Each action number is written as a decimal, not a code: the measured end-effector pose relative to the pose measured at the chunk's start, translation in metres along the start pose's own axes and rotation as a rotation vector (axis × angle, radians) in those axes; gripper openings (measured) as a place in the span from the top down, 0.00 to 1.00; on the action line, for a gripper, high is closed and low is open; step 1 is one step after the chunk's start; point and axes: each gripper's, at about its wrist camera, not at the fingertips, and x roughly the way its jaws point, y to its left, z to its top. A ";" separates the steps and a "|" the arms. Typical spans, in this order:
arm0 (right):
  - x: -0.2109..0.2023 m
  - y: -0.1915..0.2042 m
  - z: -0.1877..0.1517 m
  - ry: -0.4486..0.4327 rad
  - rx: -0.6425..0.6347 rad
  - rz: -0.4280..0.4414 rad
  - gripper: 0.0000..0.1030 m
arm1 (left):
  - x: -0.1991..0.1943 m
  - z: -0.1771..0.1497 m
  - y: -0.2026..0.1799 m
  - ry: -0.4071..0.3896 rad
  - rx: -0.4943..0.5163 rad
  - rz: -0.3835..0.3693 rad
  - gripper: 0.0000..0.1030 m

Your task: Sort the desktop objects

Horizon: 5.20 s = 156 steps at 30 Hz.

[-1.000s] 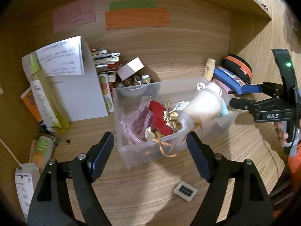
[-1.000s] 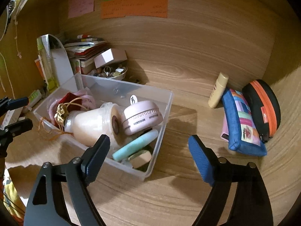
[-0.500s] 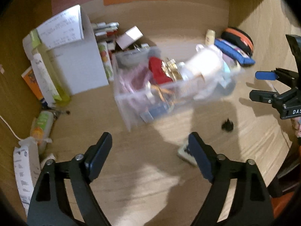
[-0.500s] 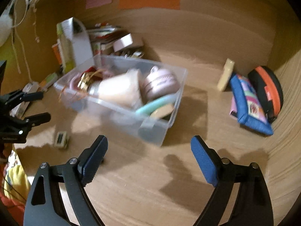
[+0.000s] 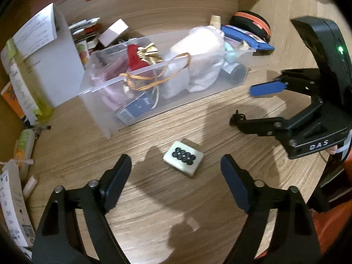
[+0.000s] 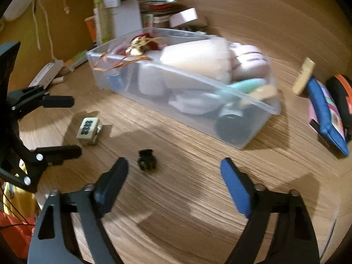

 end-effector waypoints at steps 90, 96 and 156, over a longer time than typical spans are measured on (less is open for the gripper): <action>-0.034 -0.052 0.062 -0.224 0.054 -0.152 0.62 | -0.027 0.077 0.065 -0.300 -0.230 0.113 0.24; -0.057 -0.040 0.057 -0.291 0.046 -0.163 0.42 | -0.043 0.075 0.058 -0.342 -0.241 0.137 0.11; -0.094 -0.005 -0.004 -0.442 0.239 -0.142 0.02 | -0.055 0.034 0.020 -0.322 -0.323 0.215 0.09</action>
